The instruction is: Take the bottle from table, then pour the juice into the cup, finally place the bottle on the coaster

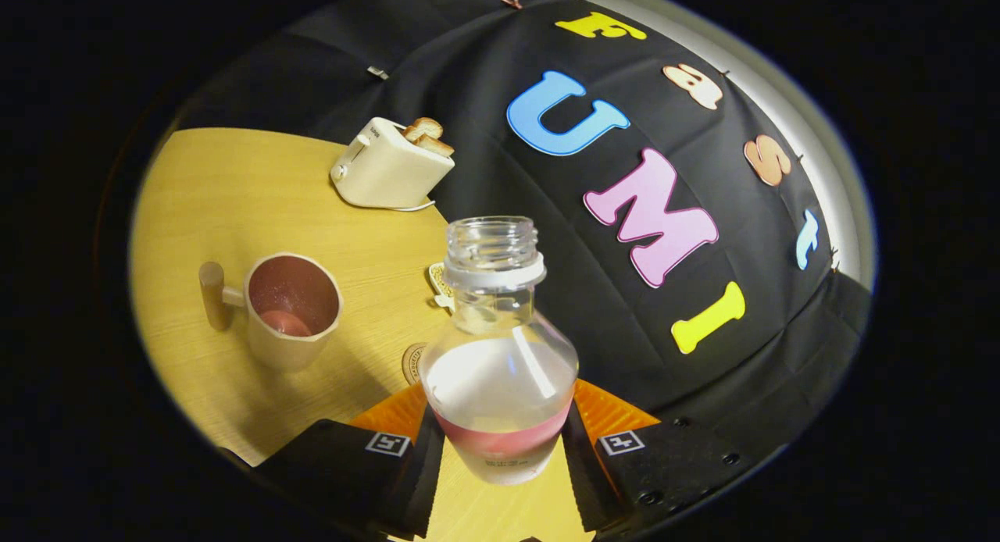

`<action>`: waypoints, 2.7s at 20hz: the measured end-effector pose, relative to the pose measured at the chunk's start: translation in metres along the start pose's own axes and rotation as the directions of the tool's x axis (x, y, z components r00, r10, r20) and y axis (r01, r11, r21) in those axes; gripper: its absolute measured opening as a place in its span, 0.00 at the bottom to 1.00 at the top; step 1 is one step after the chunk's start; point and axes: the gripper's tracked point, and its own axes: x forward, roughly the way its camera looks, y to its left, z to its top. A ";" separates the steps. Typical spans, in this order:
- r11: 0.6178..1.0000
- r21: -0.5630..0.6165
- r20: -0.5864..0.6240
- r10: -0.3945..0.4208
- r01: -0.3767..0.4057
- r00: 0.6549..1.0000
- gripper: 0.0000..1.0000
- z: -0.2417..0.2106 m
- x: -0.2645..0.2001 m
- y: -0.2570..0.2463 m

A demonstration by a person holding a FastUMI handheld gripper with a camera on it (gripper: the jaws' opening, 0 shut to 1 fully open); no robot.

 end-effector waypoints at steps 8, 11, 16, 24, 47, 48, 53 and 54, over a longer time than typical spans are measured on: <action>0.973 -0.229 0.024 -0.023 0.028 0.999 0.72 0.009 0.017 0.013; 0.930 -0.368 0.057 -0.011 0.031 0.998 0.72 0.013 0.025 0.023; 0.871 -0.490 0.085 0.026 0.019 0.996 0.72 0.021 0.033 0.035; 0.751 -0.659 0.098 0.027 0.045 0.995 0.72 0.022 0.047 0.041; 0.494 -0.865 0.149 0.082 0.090 0.985 0.72 0.036 0.069 0.042; 0.491 -0.866 0.154 0.082 0.095 0.985 0.72 0.038 0.069 0.042; 0.461 -0.880 0.172 0.088 0.113 0.981 0.72 0.044 0.068 0.039; 0.460 -0.882 0.162 0.092 0.103 0.982 0.72 0.041 0.069 0.039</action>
